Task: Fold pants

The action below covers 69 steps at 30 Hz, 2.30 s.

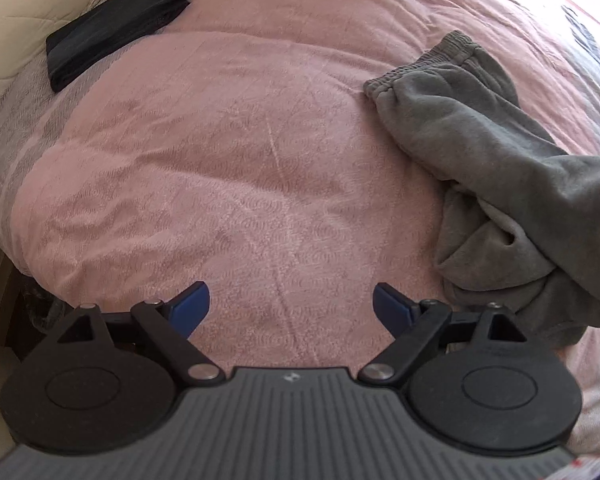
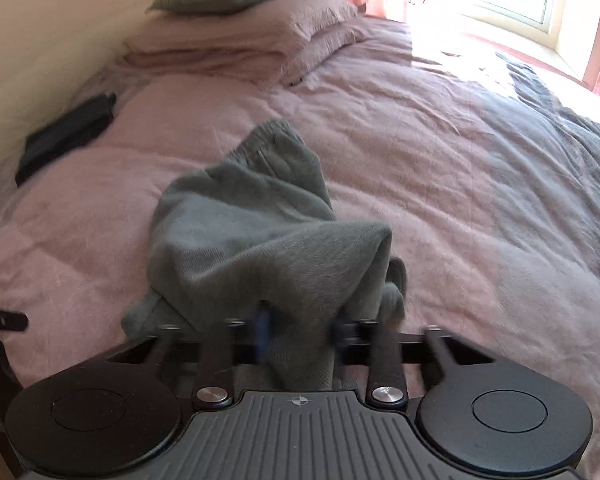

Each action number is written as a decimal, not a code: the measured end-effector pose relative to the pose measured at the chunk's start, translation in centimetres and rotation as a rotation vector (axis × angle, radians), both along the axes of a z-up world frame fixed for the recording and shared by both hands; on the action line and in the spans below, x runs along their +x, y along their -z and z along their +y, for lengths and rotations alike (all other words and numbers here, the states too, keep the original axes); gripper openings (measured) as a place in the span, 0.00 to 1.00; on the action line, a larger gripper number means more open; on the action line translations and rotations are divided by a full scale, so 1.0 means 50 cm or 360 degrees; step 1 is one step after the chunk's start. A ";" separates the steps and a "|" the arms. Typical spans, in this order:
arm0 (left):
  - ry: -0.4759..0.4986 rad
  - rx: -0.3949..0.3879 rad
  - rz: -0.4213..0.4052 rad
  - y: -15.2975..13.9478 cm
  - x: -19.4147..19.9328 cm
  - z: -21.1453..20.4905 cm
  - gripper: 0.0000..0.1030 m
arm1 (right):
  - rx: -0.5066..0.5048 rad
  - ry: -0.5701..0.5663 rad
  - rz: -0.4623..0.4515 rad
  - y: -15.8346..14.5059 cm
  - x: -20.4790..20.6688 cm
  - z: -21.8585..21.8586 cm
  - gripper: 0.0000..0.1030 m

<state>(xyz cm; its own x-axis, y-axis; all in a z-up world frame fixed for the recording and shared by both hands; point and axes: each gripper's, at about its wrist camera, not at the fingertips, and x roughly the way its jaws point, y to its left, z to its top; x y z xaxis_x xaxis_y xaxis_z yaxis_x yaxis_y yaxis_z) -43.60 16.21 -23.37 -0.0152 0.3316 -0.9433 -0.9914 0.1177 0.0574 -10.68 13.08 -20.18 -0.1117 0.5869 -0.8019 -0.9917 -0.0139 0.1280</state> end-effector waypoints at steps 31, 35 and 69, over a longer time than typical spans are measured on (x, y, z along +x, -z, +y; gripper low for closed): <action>-0.0289 0.0034 -0.0489 0.126 0.081 -0.053 0.81 | 0.0081 -0.0382 -0.0402 0.079 0.022 -0.027 0.38; -0.0324 0.0040 -0.0599 0.131 0.081 -0.054 0.81 | 0.0125 -0.0038 -0.0006 0.061 0.163 -0.059 0.06; -0.0152 0.0800 -0.0498 -0.248 0.209 0.324 0.39 | 0.0642 0.1260 0.0925 -0.125 0.497 -0.423 0.00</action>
